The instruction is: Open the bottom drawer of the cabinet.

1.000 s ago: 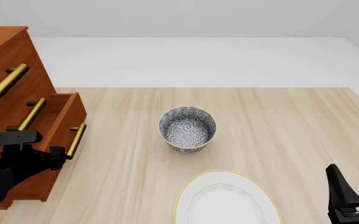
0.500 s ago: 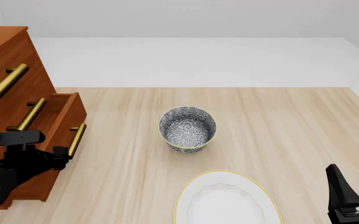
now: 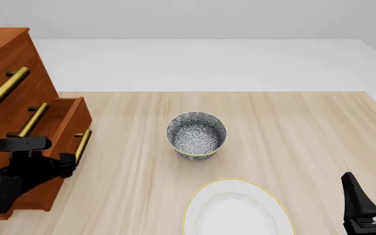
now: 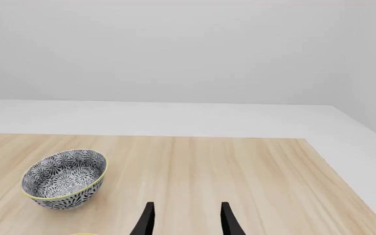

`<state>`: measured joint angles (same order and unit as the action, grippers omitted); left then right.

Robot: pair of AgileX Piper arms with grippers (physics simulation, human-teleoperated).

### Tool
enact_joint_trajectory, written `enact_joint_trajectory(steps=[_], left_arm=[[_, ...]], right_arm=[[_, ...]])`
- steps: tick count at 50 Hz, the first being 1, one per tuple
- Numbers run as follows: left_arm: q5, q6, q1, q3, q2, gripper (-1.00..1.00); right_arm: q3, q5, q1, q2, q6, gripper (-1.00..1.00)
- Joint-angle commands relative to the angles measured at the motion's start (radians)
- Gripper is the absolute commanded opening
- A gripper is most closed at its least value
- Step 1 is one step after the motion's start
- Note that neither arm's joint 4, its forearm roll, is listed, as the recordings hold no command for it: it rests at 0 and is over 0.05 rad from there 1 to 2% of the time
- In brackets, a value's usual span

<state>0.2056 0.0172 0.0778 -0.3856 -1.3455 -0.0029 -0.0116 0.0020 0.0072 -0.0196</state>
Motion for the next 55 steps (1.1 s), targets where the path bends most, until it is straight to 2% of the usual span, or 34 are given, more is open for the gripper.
enact_joint_trajectory(steps=[1,55], left_arm=[[0.011,0.018,-0.024,-0.009,-0.020,1.00],[0.121,0.085,-0.125,-0.024,-0.162,1.00]], right_arm=[[0.000,0.000,0.000,0.000,0.000,1.00],[0.000,0.000,0.000,0.000,0.000,1.00]])
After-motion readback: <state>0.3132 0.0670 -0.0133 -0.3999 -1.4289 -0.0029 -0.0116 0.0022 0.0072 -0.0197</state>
